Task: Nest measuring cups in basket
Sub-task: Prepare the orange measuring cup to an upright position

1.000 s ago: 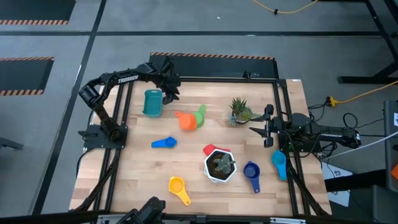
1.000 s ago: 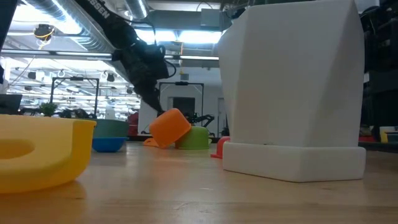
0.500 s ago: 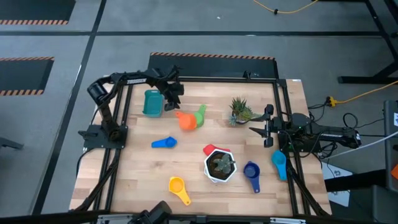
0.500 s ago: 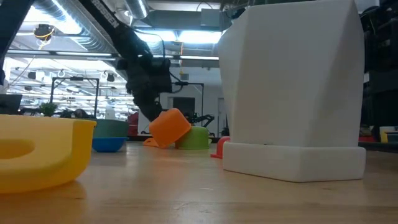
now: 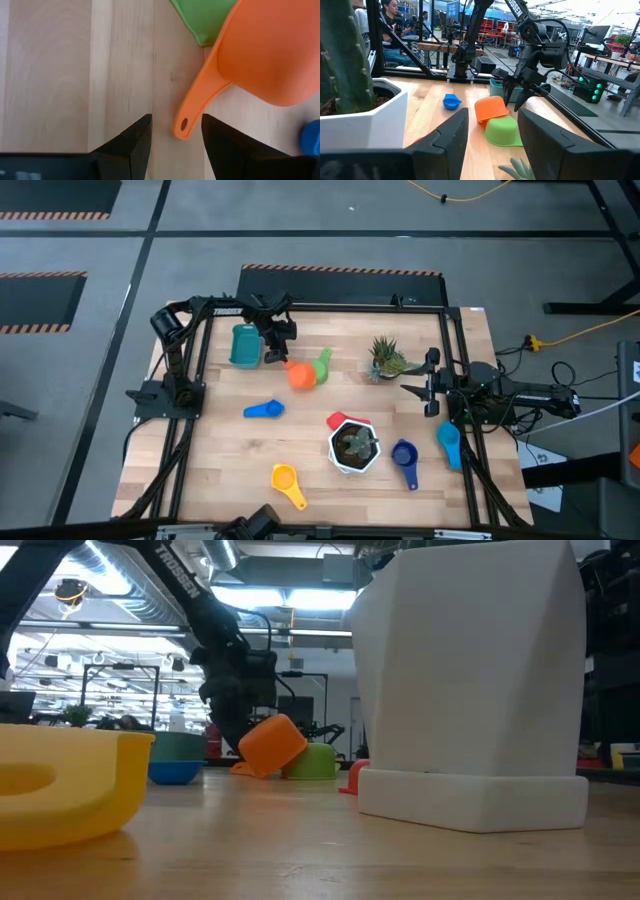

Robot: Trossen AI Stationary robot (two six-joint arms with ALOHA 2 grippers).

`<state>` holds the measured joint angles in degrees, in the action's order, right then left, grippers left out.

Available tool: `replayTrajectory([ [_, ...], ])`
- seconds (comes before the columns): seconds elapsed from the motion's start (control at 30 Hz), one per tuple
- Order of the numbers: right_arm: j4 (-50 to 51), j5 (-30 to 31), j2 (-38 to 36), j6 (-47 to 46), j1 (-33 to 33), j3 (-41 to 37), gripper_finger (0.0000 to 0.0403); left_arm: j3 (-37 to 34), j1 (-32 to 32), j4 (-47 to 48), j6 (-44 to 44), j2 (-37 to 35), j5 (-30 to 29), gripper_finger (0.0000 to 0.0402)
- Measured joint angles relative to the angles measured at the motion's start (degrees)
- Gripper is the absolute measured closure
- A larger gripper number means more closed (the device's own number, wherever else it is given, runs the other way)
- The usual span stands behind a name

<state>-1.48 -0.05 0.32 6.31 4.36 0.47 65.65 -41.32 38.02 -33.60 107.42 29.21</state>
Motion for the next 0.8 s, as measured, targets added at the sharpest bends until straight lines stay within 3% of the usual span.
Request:
replayTrajectory([
  [0.6, 0.0, 0.0, 0.0, 0.0, 0.0, 0.0, 0.0226, 0.3, 1.1, 0.1, 1.7, 4.7, 0.9, 0.0237],
  [0.8, 0.0, 0.0, 0.0, 0.0, 0.0, 0.0, 0.0226, 0.2, 1.0, 0.4, 1.6, 4.8, 1.0, 0.0256],
])
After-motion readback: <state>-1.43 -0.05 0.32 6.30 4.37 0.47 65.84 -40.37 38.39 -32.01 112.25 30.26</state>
